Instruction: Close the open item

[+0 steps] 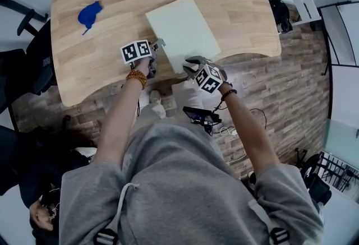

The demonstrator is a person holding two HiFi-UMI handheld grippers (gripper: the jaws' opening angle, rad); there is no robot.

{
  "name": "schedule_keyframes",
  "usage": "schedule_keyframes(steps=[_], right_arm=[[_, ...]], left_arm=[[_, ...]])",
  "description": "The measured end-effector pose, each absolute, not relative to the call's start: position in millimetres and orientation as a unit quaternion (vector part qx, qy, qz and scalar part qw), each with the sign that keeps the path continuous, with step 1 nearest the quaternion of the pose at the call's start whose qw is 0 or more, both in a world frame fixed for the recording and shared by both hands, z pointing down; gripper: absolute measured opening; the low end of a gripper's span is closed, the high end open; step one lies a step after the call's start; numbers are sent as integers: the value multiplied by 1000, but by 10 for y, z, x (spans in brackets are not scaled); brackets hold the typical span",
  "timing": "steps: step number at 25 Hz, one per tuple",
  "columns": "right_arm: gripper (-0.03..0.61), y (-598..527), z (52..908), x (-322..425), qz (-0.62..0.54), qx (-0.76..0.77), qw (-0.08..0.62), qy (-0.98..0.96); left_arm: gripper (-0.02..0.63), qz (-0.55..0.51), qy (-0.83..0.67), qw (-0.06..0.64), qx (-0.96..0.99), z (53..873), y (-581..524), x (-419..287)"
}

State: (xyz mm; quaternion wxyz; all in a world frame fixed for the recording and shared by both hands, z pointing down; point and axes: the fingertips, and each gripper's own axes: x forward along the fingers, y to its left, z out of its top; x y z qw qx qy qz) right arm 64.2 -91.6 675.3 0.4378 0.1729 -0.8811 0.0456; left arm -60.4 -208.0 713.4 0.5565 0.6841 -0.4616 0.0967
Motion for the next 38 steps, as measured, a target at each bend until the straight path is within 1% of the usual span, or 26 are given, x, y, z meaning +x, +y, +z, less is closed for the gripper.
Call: schedule_keyframes(steps=[3, 7, 13, 18, 25, 28, 30, 32, 38], right_arm=[[103, -982, 6616, 653, 30, 181, 427, -885], [103, -1193, 6341, 683, 17, 211, 399, -892], [103, -1545, 5793, 699, -7, 272, 347, -898], [103, -1719, 5220, 656, -46, 310, 301, -901], [103, -1765, 4484, 571, -69, 360, 219, -904], [103, -1707, 4286, 525, -97, 365, 216, -900], [103, -1645, 4176, 462, -119, 360, 216, -900], [103, -1603, 4045, 406, -123, 363, 201, -901], [103, -1562, 3644, 428, -123, 403, 152, -894]], left_arm=[[259, 85, -458, 546, 696, 7014, -2092, -629], [259, 84, -470, 501, 722, 6743, -2166, -709], [258, 49, -496, 448, 743, 6264, -2261, -697], [252, 41, -501, 358, 787, 5664, -2350, -580], [249, 45, -500, 181, 846, 4673, -2353, -400], [247, 41, -496, 122, 859, 4331, -2297, -351], [244, 36, -490, 88, 867, 4129, -2236, -324], [244, 29, -487, 61, 871, 3951, -2165, -315], [241, 7, -496, 11, 868, 3566, -2027, -301]])
